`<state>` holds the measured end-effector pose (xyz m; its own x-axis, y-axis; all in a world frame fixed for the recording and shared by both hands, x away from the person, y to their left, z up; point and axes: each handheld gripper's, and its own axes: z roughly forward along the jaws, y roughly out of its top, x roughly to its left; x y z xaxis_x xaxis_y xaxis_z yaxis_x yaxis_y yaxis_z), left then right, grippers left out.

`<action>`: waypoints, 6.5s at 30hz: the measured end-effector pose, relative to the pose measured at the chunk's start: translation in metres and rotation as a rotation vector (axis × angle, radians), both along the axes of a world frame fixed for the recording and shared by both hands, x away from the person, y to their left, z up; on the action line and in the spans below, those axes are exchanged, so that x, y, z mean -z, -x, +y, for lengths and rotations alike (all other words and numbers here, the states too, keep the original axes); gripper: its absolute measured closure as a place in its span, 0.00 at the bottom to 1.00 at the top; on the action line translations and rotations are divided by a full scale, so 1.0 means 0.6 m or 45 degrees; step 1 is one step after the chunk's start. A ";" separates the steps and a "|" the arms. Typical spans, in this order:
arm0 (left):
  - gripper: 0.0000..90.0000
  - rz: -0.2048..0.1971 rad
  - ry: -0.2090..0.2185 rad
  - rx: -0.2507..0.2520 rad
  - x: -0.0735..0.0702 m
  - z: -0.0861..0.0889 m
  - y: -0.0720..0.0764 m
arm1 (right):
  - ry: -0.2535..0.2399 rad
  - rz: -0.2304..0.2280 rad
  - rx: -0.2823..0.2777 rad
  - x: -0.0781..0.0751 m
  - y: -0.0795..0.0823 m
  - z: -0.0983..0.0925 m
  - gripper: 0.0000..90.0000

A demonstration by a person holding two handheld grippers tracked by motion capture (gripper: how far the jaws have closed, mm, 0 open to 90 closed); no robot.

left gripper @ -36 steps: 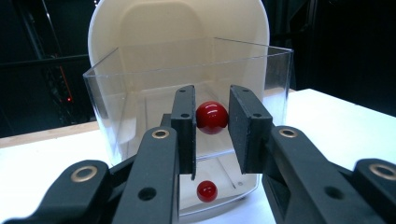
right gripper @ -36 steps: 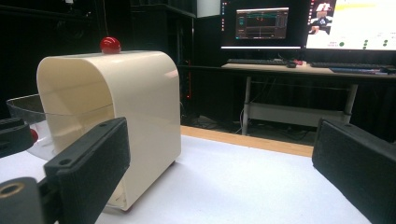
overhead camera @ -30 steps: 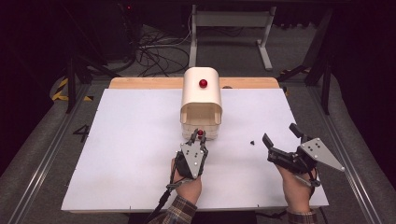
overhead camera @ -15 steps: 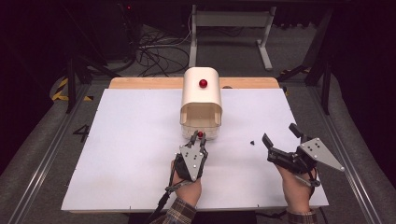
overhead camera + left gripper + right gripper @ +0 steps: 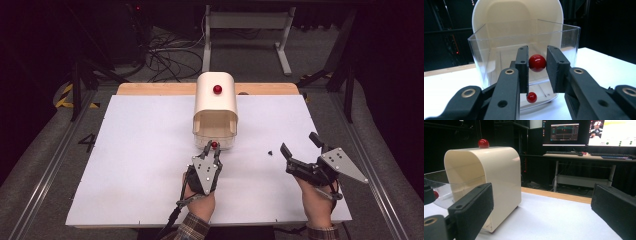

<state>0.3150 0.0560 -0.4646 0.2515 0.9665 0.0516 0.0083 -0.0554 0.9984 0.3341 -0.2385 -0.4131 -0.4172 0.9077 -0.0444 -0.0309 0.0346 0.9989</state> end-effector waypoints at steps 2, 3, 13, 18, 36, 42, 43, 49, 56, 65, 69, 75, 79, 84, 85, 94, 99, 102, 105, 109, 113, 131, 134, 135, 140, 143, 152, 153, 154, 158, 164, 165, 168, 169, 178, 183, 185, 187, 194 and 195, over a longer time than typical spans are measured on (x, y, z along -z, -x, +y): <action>0.81 0.002 0.004 0.006 0.000 0.001 0.000 | -0.001 0.000 0.001 0.000 0.000 0.000 0.06; 0.80 0.002 0.000 0.004 0.000 0.001 0.000 | -0.002 0.000 0.001 0.000 0.000 0.000 0.06; 0.68 0.006 -0.019 0.034 -0.002 0.002 0.000 | 0.000 -0.001 0.001 0.000 0.000 0.000 0.06; 0.62 0.000 -0.020 0.039 -0.006 0.005 0.002 | 0.000 -0.001 0.002 -0.001 0.001 0.000 0.06; 0.41 0.037 0.001 0.092 -0.019 0.032 0.001 | 0.006 0.003 0.002 0.001 -0.001 0.002 0.06; 0.33 0.036 -0.011 0.085 -0.021 0.041 0.000 | 0.008 0.003 -0.002 0.002 -0.002 0.002 0.06; 0.32 0.039 -0.016 0.083 -0.021 0.042 0.000 | 0.007 0.004 -0.001 0.002 -0.002 0.002 0.06; 0.27 0.037 -0.014 0.076 -0.024 0.055 0.001 | 0.008 0.008 -0.001 0.003 -0.002 0.003 0.06; 0.22 0.042 -0.016 0.077 -0.029 0.068 0.000 | 0.009 0.018 -0.006 0.004 -0.003 0.004 0.06; 0.15 0.039 -0.031 0.067 -0.034 0.083 -0.001 | 0.014 0.026 -0.005 0.005 -0.004 0.003 0.06; 0.13 0.034 -0.034 0.065 -0.037 0.092 0.000 | 0.014 0.027 -0.004 0.005 -0.004 0.002 0.06; 0.11 0.038 -0.045 0.052 -0.039 0.106 0.001 | 0.015 0.034 -0.004 0.006 -0.004 0.002 0.06; 0.12 0.047 -0.047 0.065 -0.041 0.111 0.000 | 0.019 0.035 -0.005 0.006 -0.004 0.003 0.06; 0.10 0.047 -0.032 0.082 -0.043 0.119 0.002 | 0.024 0.038 -0.009 0.007 -0.005 0.005 0.05; 0.10 0.047 -0.031 0.087 -0.043 0.119 0.001 | 0.025 0.040 -0.010 0.007 -0.005 0.005 0.05; 0.06 0.051 -0.044 0.113 -0.046 0.125 -0.001 | 0.028 0.045 -0.014 0.006 -0.005 0.007 0.05; 0.05 0.042 -0.032 0.115 -0.051 0.132 0.001 | 0.035 0.046 -0.016 0.006 -0.005 0.007 0.05; 0.05 0.041 -0.035 0.122 -0.052 0.135 0.002 | 0.042 0.051 -0.011 0.006 -0.005 0.008 0.05; 0.05 0.043 -0.051 0.124 -0.052 0.136 0.002 | 0.051 0.055 -0.008 0.005 -0.005 0.009 0.05; 0.05 0.034 -0.053 0.134 -0.055 0.143 0.004 | 0.056 0.058 -0.011 0.005 -0.005 0.009 0.05; 0.05 0.035 -0.052 0.151 -0.054 0.152 0.004 | 0.065 0.066 -0.002 0.005 -0.006 0.009 0.05; 0.04 0.020 -0.092 0.194 -0.061 0.187 0.005 | 0.074 0.074 -0.002 0.006 -0.006 0.009 0.05; 0.04 0.021 -0.073 0.198 -0.063 0.201 0.004 | 0.069 0.074 -0.006 0.007 -0.006 0.009 0.05; 0.04 0.014 -0.061 0.200 -0.065 0.210 0.005 | 0.070 0.071 -0.009 0.007 -0.006 0.009 0.05; 0.04 0.010 -0.066 0.208 -0.065 0.228 0.007 | 0.069 0.063 -0.008 0.007 -0.006 0.011 0.05; 0.04 0.007 -0.074 0.214 -0.063 0.235 0.008 | 0.068 0.050 -0.007 0.006 -0.004 0.011 0.05; 0.04 -0.026 -0.091 0.278 -0.063 0.255 0.011 | 0.054 0.038 -0.009 0.007 -0.002 0.010 0.05; 0.04 -0.027 -0.092 0.291 -0.063 0.257 0.012 | 0.052 0.033 -0.009 0.007 -0.002 0.009 0.05; 0.04 -0.027 -0.092 0.291 -0.063 0.257 0.012 | 0.049 0.032 -0.009 0.007 -0.002 0.009 0.05; 0.04 -0.020 -0.081 0.348 -0.062 0.272 0.009 | 0.041 0.031 -0.022 0.009 -0.002 0.008 0.05; 0.04 -0.007 -0.059 0.381 -0.055 0.299 0.005 | 0.040 0.028 -0.046 0.013 -0.002 0.011 0.05; 0.04 -0.010 -0.058 0.379 -0.054 0.304 0.005 | 0.037 0.027 -0.050 0.013 -0.002 0.011 0.05; 0.04 -0.016 -0.053 0.384 -0.054 0.315 0.006 | 0.030 0.024 -0.067 0.015 -0.002 0.013 0.05; 0.04 -0.022 -0.047 0.389 -0.054 0.319 0.006 | 0.035 0.022 -0.072 0.015 -0.002 0.013 0.04; 0.05 -0.032 -0.038 0.411 -0.055 0.336 0.011 | 0.032 0.041 -0.133 0.018 -0.005 0.017 0.04; 0.05 -0.046 -0.044 0.423 -0.055 0.342 0.012 | 0.043 0.079 -0.195 0.022 -0.009 0.018 0.04; 0.05 -0.051 -0.048 0.436 -0.054 0.346 0.013 | 0.024 0.086 -0.246 0.022 -0.009 0.019 0.04; 0.05 -0.052 -0.044 0.447 -0.054 0.350 0.012 | 0.032 0.083 -0.274 0.022 -0.009 0.020 0.04; 0.06 -0.051 -0.047 0.486 -0.056 0.364 0.011 | 0.071 0.087 -0.305 0.023 -0.009 0.021 0.03; 0.06 -0.052 -0.048 0.489 -0.055 0.365 0.011 | 0.075 0.088 -0.304 0.023 -0.009 0.021 0.03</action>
